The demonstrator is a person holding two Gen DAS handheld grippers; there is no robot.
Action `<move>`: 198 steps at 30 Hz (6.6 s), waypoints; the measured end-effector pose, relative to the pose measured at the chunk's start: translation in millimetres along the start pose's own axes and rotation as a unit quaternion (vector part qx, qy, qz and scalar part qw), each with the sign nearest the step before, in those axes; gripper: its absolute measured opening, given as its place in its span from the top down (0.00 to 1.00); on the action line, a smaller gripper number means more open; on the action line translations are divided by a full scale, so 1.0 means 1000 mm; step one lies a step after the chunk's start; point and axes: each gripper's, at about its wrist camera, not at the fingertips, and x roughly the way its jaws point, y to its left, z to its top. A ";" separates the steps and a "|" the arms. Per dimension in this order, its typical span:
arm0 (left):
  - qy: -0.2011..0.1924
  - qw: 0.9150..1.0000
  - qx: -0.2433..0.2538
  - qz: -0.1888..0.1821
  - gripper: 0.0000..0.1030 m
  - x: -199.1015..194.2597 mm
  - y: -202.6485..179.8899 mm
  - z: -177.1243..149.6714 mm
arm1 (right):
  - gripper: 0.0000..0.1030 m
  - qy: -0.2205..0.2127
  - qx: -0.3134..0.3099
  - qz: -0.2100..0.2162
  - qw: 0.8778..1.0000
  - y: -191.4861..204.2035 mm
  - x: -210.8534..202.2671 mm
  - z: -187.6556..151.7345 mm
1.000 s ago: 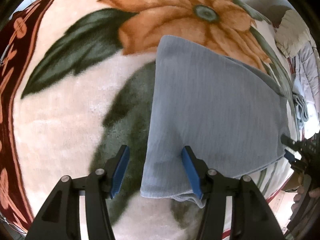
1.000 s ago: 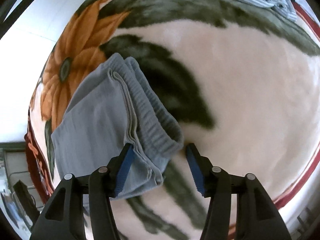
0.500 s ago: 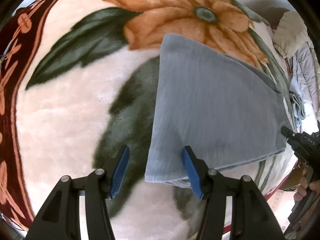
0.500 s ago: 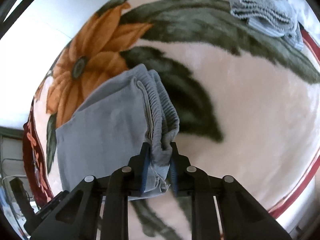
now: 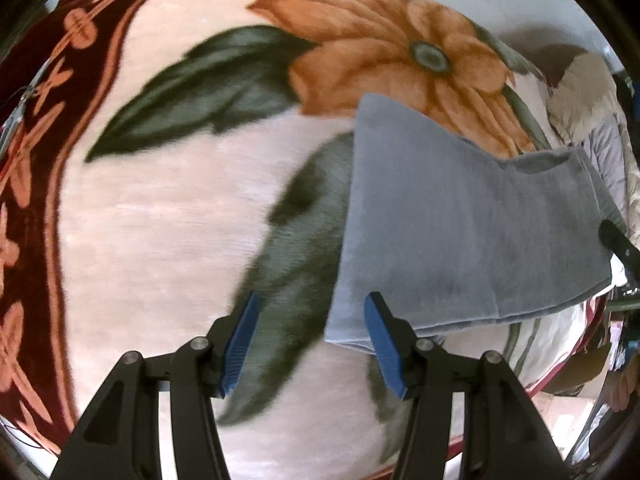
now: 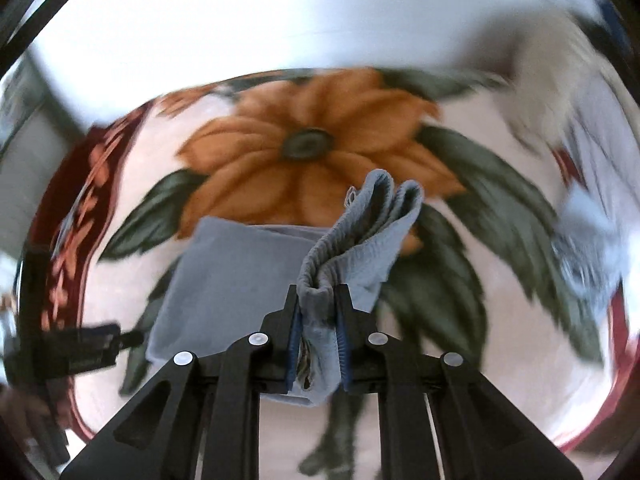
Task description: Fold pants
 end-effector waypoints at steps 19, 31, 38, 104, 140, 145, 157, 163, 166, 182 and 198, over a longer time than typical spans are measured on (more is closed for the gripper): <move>-0.001 0.998 -0.058 -0.001 0.44 -0.010 0.082 -0.006 | 0.87 0.092 -0.109 0.044 0.989 0.128 0.093 -0.015; -0.006 0.999 -0.039 -0.026 0.44 -0.009 0.089 0.009 | 0.87 -0.010 -0.003 0.084 0.996 0.103 -0.002 0.028; -0.006 0.998 -0.048 -0.029 0.44 -0.009 0.093 -0.001 | 0.87 0.063 -0.052 0.059 0.995 0.139 0.074 -0.002; -0.002 0.997 -0.015 -0.076 0.44 -0.003 0.007 -0.012 | 0.62 0.161 -0.050 0.071 0.983 0.055 0.090 -0.048; -0.015 0.999 -0.024 -0.039 0.44 -0.007 0.033 -0.012 | 0.86 0.115 -0.076 0.078 0.987 0.123 0.109 -0.032; -0.015 0.999 -0.017 -0.029 0.44 -0.011 0.042 -0.009 | 0.77 0.125 -0.096 0.077 0.985 0.131 0.108 -0.035; -0.055 0.994 0.043 -0.088 0.44 -0.039 -0.019 0.042 | 0.66 0.116 -0.045 0.051 0.991 0.067 0.061 -0.034; -0.028 0.993 0.099 -0.061 0.44 0.000 -0.054 0.041 | 0.66 0.140 -0.014 0.047 0.989 0.053 0.092 -0.055; -0.004 0.995 0.096 -0.010 0.44 0.024 -0.040 0.028 | 0.66 0.138 -0.003 0.063 0.988 0.045 0.096 -0.062; -0.065 0.989 0.119 -0.065 0.48 -0.013 -0.061 0.081 | 0.66 0.095 -0.002 0.056 0.994 0.031 0.093 0.009; -0.011 0.994 0.104 -0.042 0.46 0.043 -0.039 0.097 | 0.65 0.114 0.080 0.064 0.988 0.009 0.102 0.001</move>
